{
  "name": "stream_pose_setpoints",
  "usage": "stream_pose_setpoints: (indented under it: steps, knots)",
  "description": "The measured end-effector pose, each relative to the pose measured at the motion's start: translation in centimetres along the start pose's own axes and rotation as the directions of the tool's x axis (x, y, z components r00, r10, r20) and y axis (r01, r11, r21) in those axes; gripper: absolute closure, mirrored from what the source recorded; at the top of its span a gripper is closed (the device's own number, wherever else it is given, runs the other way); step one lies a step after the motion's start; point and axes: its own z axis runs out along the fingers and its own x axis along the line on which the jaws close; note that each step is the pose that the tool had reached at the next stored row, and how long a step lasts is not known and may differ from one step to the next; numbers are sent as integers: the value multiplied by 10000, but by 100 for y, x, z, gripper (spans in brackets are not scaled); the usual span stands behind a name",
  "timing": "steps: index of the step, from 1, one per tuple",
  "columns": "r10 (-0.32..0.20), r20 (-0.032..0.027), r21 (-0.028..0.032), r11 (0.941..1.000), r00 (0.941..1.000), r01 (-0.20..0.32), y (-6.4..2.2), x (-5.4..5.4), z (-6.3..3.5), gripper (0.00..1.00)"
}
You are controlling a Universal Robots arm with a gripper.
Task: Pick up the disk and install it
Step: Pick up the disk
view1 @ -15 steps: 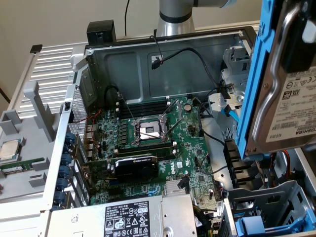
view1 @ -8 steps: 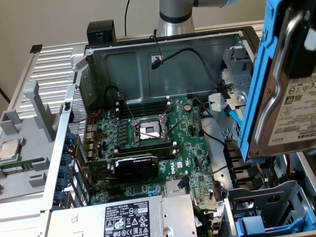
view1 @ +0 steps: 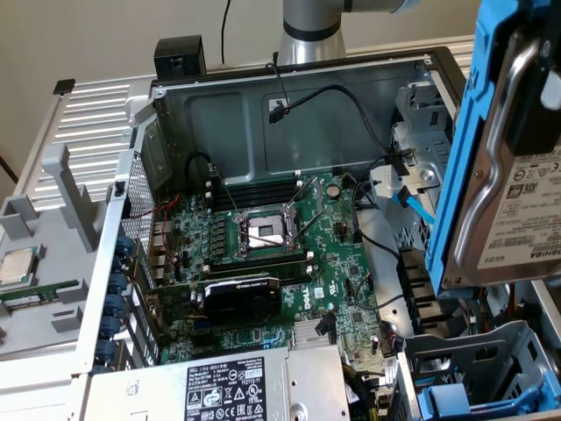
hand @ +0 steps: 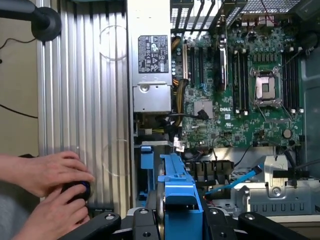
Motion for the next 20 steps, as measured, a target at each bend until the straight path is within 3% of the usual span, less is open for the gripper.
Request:
stream_pose_setpoints:
  steps: [7, 15, 20]
  knots:
    - [-38, 0, 2, 10000, 10000, 38, -14, 60, 90, 63]
    - [-523, -10, -8, 9986, 9986, 523, -24, 93, 131, 63]
    - [-535, -10, -72, 9985, 9986, 535, -28, 95, 131, 63]
